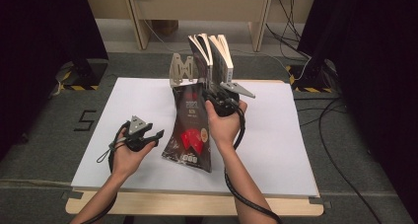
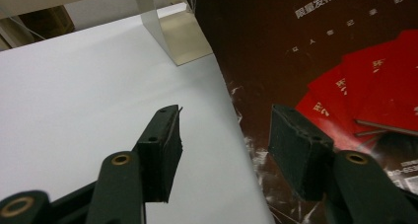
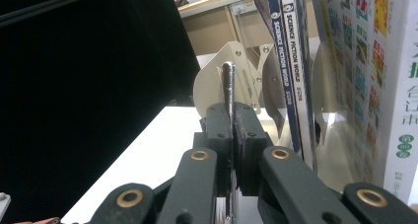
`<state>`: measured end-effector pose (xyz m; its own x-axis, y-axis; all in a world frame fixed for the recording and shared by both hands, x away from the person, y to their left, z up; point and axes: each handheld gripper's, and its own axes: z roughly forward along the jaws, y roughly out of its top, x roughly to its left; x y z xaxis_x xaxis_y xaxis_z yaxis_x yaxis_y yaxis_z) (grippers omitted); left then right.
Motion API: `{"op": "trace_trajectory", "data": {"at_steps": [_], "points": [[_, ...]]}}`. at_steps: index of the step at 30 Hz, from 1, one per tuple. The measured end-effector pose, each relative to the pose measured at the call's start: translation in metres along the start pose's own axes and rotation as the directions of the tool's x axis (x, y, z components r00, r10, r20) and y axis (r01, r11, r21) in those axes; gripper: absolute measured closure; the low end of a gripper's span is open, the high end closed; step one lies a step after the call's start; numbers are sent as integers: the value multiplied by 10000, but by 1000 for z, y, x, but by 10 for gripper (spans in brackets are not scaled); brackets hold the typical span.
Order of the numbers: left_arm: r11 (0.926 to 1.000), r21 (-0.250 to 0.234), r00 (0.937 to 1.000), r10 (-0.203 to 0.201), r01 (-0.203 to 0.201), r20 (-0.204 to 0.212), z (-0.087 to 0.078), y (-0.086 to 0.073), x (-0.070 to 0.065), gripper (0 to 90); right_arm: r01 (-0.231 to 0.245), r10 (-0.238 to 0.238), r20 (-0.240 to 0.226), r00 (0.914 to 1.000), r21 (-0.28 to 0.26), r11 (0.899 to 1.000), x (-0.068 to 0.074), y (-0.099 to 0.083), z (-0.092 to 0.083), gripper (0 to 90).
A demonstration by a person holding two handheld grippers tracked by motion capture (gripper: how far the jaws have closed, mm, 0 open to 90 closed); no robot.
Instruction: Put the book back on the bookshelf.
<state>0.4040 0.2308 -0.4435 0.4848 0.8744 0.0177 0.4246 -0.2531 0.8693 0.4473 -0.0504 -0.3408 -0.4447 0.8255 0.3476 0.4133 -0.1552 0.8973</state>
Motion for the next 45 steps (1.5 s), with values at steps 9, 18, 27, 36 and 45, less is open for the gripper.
{"op": "trace_trajectory", "data": {"at_steps": [9, 18, 27, 36, 45], "points": [[10000, 3, 10000, 66, -66, 56, 2, 6, -1, 450, 172, -167, 243, 9996, -204, 9996, 0, 4, 5, 877], [9999, -76, 9998, 137, -136, 126, 4, 13, -4, 444, 147, -134, 349, 9993, -358, 9993, 1, 9, 8, 877], [9995, -171, 9993, 272, -268, 241, 5, 22, -6, 442, 217, -197, 397, 9990, -501, 9985, 4, 13, 14, 877], [9988, -231, 9984, 448, -441, 347, 7, 28, -11, 437, 265, -243, 403, 9989, -554, 9981, 6, 15, 19, 877], [9981, -273, 9976, 555, -544, 415, 9, 33, -12, 435, 273, -250, 412, 9988, -541, 9982, 6, 18, 22, 877]]}}
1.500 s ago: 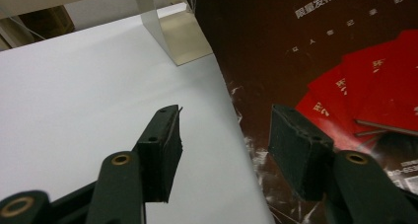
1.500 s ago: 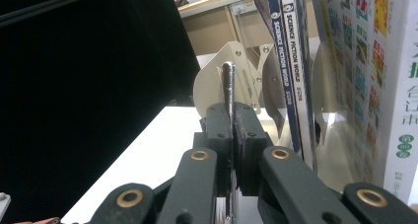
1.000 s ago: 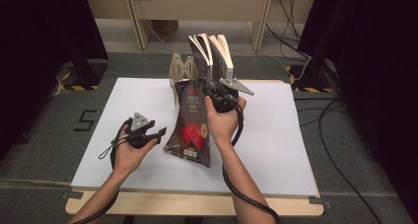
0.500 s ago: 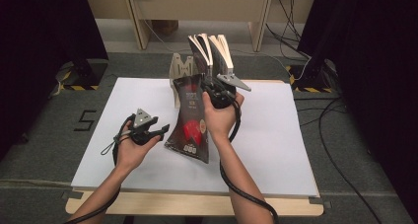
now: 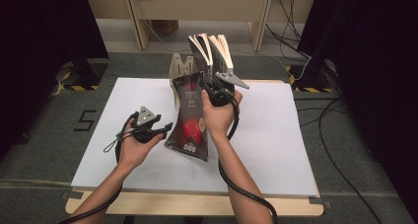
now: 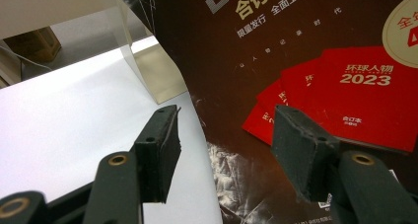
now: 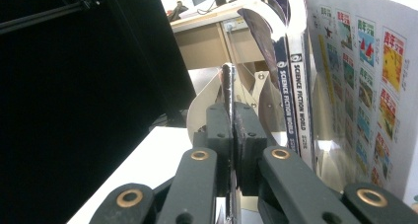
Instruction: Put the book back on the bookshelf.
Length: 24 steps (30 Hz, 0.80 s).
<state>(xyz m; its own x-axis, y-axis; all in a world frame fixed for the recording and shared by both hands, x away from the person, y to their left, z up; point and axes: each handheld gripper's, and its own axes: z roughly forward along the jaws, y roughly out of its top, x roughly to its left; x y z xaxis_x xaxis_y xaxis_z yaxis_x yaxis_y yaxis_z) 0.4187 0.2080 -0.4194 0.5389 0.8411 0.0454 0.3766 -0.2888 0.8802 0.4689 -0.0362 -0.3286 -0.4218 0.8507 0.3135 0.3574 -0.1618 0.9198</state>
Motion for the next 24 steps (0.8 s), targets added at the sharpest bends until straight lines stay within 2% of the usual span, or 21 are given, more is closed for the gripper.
{"op": "trace_trajectory", "data": {"at_steps": [12, 21, 24], "points": [[9998, -185, 9999, 83, -82, 75, -2, 11, -1, 436, 38, -38, -13, 10000, -82, 10000, 5, 6, 8, 877], [9992, -396, 9993, 45, -30, 368, -2, 28, -2, 442, 67, -66, 24, 10000, -264, 9996, 7, 11, 12, 877], [9986, -531, 9985, 22, 7, 544, -2, 38, -3, 441, 92, -92, 3, 10000, -262, 9996, 9, 12, 12, 877]]}}
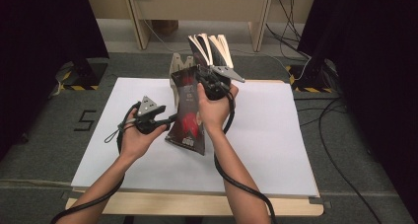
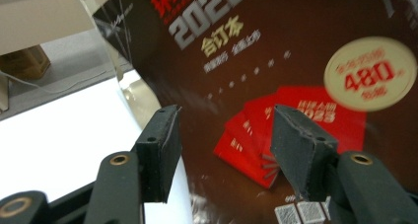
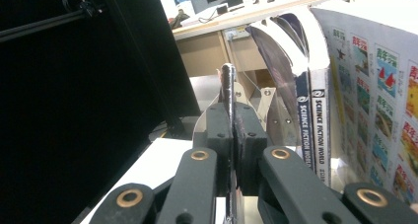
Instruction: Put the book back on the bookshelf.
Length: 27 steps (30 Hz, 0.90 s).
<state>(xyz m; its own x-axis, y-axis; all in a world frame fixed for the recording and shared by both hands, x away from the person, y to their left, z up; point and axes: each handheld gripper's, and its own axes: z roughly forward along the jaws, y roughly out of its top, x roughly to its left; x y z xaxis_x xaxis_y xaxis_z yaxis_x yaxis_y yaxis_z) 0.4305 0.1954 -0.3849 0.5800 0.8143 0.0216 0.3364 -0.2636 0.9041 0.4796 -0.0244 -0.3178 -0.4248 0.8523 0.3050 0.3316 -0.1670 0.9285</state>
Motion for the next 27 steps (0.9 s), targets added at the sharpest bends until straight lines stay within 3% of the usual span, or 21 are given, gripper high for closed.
{"op": "trace_trajectory", "data": {"at_steps": [10, 21, 27], "points": [[9985, -396, 9981, -350, 370, 509, 12, 25, -12, 416, -18, 18, -33, 10000, 211, 9998, 5, -12, 4, 875], [9959, -591, 9921, -612, 680, 1091, 20, 38, -21, 404, -97, 99, -62, 9999, 267, 9996, 0, -15, 1, 874], [9963, -644, 9919, -497, 575, 1167, 21, 47, -26, 403, -132, 135, -91, 9999, 348, 9993, 0, -16, 2, 873]]}}
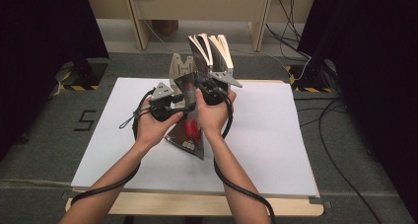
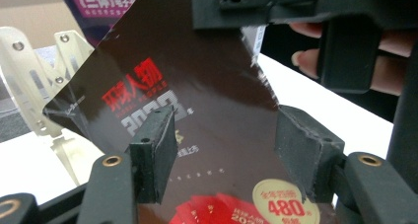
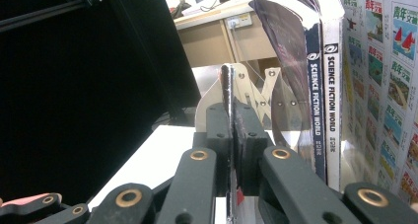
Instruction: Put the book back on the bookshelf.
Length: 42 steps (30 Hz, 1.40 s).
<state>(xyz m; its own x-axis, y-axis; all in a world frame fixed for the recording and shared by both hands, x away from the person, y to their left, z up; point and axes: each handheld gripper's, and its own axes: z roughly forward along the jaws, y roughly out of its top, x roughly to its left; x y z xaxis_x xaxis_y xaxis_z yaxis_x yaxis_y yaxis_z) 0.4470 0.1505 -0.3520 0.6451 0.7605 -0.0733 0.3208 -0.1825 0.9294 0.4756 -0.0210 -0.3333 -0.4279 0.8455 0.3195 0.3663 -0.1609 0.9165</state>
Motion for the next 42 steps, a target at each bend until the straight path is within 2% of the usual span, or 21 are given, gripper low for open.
{"op": "trace_trajectory", "data": {"at_steps": [6, 17, 26, 31, 40, 42], "points": [[9999, 75, 9999, 123, -122, -34, 5, 2, -4, 402, -47, 48, -38, 10000, 95, 9999, 0, 0, 0, 873], [9998, 198, 10000, 95, -95, 6, 13, 3, -8, 402, 93, -93, 35, 10000, 153, 9998, -2, -1, 0, 872], [9999, 124, 9997, 82, -85, 212, 14, 4, -12, 401, 103, -104, 26, 9999, 210, 9997, -3, 0, 0, 872], [9991, 338, 9996, 258, -261, 97, 18, 2, -14, 400, 91, -91, 2, 10000, 216, 9997, -1, 1, 0, 872], [9985, 479, 9995, 271, -264, -140, 28, 0, -18, 397, 304, -303, -14, 9995, 265, 9992, 2, -1, 0, 872], [9985, 514, 9996, 172, -161, -228, 31, -1, -18, 394, 299, -298, -42, 9995, 282, 9992, 3, 0, -1, 871]]}}
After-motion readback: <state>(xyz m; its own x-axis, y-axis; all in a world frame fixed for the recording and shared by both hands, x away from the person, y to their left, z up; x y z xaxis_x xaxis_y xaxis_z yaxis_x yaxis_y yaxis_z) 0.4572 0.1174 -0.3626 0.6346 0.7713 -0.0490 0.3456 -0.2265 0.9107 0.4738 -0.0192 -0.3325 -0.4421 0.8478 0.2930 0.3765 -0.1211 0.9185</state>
